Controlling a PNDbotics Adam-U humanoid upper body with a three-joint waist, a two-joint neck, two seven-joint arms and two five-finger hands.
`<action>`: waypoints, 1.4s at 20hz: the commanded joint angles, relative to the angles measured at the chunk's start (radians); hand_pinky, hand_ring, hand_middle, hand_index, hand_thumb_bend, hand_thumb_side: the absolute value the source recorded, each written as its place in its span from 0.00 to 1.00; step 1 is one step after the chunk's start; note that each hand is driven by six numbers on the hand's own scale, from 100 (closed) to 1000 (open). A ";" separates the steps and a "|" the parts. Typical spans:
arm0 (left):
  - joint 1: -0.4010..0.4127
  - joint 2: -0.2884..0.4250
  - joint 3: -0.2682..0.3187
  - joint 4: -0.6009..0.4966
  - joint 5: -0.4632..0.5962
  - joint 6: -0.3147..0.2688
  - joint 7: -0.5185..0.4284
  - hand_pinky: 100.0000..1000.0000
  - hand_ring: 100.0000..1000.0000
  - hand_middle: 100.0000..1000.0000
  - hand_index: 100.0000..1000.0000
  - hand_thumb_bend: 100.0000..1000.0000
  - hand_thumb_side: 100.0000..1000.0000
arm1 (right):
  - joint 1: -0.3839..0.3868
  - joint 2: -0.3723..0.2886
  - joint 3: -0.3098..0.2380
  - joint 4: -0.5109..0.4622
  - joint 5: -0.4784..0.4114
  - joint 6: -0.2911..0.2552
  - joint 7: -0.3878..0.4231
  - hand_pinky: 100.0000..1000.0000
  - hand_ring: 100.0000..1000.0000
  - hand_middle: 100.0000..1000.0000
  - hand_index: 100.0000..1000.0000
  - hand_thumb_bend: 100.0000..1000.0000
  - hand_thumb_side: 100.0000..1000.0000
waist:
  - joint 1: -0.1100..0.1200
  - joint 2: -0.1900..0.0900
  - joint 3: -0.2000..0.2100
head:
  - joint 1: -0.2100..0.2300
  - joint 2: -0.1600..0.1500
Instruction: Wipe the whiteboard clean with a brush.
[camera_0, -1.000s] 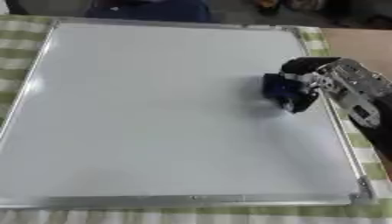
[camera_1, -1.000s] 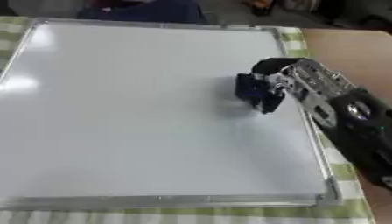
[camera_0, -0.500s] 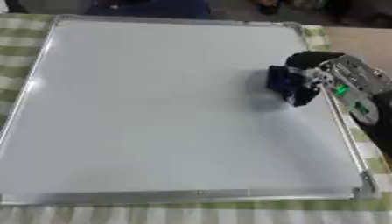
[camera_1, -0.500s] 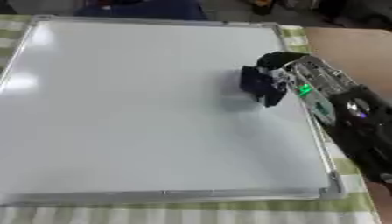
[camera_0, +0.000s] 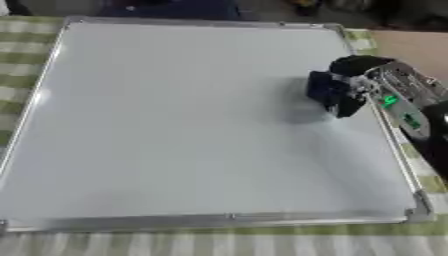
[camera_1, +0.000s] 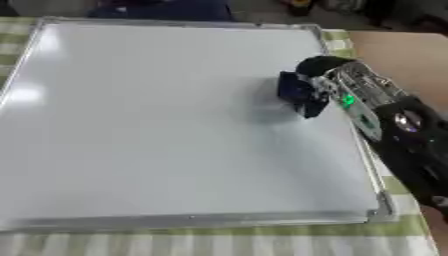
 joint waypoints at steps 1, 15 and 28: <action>-0.014 0.014 0.005 -0.019 0.001 -0.001 -0.005 0.62 0.76 0.74 0.81 0.20 1.00 | 0.011 -0.012 0.012 0.018 -0.004 0.001 0.007 0.50 0.75 0.50 0.20 0.00 0.06 | 0.008 -0.012 -0.003 | 0.001 -0.010; -0.015 0.016 0.005 -0.019 0.004 -0.001 -0.006 0.62 0.76 0.74 0.81 0.20 1.00 | 0.039 -0.051 0.045 -0.084 -0.053 -0.056 0.062 0.50 0.75 0.49 0.20 0.00 0.06 | 0.005 -0.023 -0.007 | 0.001 -0.008; -0.014 0.018 0.005 -0.019 0.004 -0.001 -0.006 0.62 0.76 0.74 0.81 0.20 1.00 | 0.074 -0.090 0.069 -0.174 -0.044 -0.089 0.089 0.50 0.76 0.48 0.21 0.00 0.06 | 0.002 -0.030 -0.014 | 0.001 -0.003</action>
